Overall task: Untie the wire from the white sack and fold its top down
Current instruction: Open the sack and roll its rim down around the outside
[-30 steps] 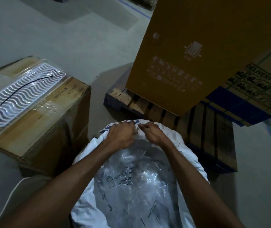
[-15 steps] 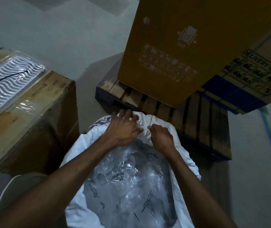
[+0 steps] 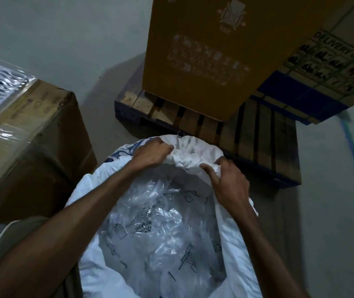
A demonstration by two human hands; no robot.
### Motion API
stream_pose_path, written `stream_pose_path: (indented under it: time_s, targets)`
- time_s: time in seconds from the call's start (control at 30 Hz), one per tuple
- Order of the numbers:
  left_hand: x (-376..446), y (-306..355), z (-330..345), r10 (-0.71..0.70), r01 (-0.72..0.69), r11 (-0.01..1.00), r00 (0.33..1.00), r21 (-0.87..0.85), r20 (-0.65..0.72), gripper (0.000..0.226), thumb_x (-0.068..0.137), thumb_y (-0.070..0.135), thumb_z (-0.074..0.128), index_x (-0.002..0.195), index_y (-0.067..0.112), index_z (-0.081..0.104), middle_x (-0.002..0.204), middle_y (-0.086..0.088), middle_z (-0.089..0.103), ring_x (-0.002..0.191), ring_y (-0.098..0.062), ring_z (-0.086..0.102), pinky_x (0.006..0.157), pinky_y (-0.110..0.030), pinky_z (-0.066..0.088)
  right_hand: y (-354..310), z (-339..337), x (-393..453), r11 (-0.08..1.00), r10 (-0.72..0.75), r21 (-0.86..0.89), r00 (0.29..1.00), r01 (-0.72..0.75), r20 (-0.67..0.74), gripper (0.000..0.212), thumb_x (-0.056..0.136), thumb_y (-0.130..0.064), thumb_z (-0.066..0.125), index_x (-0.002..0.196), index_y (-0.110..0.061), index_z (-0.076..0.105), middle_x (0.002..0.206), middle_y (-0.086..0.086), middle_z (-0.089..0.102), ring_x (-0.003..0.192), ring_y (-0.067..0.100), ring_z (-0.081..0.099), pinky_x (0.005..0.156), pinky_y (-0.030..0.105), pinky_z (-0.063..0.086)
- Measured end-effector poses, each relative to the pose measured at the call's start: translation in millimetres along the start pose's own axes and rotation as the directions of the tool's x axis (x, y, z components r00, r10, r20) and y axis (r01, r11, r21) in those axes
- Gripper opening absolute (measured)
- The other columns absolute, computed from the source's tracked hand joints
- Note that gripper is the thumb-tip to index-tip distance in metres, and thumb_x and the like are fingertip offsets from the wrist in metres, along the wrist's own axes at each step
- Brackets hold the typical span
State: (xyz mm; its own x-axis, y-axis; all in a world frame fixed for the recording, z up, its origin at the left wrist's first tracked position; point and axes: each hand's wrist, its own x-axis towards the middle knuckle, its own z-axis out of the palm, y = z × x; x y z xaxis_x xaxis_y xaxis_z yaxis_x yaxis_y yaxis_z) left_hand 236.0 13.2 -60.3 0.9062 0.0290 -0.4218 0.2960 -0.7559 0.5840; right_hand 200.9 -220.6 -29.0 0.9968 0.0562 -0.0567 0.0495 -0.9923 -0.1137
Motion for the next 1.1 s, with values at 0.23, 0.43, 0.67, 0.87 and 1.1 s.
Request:
stream_pose_path:
  time_s: [0.23, 0.43, 0.67, 0.87, 1.1]
  targets:
    - [-24.3, 5.4, 32.0, 0.609, -0.51, 0.712, 0.791, 0.483, -0.062, 0.071, 0.096, 0.075, 0.022, 0.15, 0.03, 0.036, 0.149, -0.006, 0.047, 0.14, -0.026, 0.042, 0.12, -0.056, 0.02, 10.9, 18.7, 16.0, 0.735, 0.083, 0.597, 0.917, -0.321, 0.39, 0.06, 0.098, -0.069, 0.042, 0.083, -0.017, 0.068, 0.073, -0.003, 0.065, 0.07, 0.007, 0.064, 0.067, 0.028, 0.046]
    - [-18.8, 22.6, 44.2, 0.544, -0.443, 0.787, 0.827, 0.429, -0.144, 0.045, 0.097, 0.058, 0.031, 0.106, 0.025, 0.06, 0.097, -0.004, 0.072, 0.093, -0.025, 0.064, 0.1, -0.045, 0.038, 29.6, -5.2, 6.7, 0.803, -0.061, 0.567, 0.919, -0.186, 0.389, 0.07, 0.092, -0.08, 0.038, 0.131, -0.027, 0.063, 0.113, -0.006, 0.065, 0.106, 0.015, 0.062, 0.091, 0.035, 0.05]
    - [-11.1, 31.5, 42.3, 0.296, -0.246, 0.936, 0.937, 0.251, -0.185, 0.059, 0.09, 0.075, 0.037, 0.098, 0.026, 0.067, 0.075, -0.001, 0.065, 0.077, -0.023, 0.061, 0.086, -0.041, 0.046, 63.7, 1.5, -59.5, 0.829, 0.124, 0.518, 0.972, -0.211, 0.198, 0.044, 0.099, -0.066, 0.047, 0.097, -0.025, 0.063, 0.086, -0.01, 0.068, 0.077, 0.006, 0.063, 0.071, 0.039, 0.055]
    - [-40.0, 40.7, 58.3, 0.719, -0.572, 0.652, 0.674, 0.498, -0.168, 0.075, 0.097, 0.065, 0.042, 0.157, 0.021, 0.03, 0.158, -0.007, 0.033, 0.152, -0.023, 0.024, 0.122, -0.061, 0.01, 66.4, -9.1, -19.2, 0.547, 0.091, 0.727, 0.892, -0.416, 0.443, 0.069, 0.091, -0.077, 0.048, 0.106, -0.014, 0.07, 0.101, 0.0, 0.072, 0.093, 0.014, 0.067, 0.086, 0.031, 0.052]
    - [-7.2, 102.4, 61.2, 0.673, -0.649, 0.686, 0.738, 0.328, 0.052, 0.032, 0.1, 0.038, 0.046, 0.108, 0.014, 0.066, 0.104, -0.01, 0.068, 0.094, -0.029, 0.06, 0.082, -0.041, 0.048, 89.3, -20.3, -24.3, 0.447, 0.024, 0.785, 0.882, -0.43, 0.47, 0.069, 0.087, -0.084, 0.044, 0.124, -0.031, 0.069, 0.11, -0.007, 0.071, 0.101, 0.014, 0.067, 0.084, 0.03, 0.052]
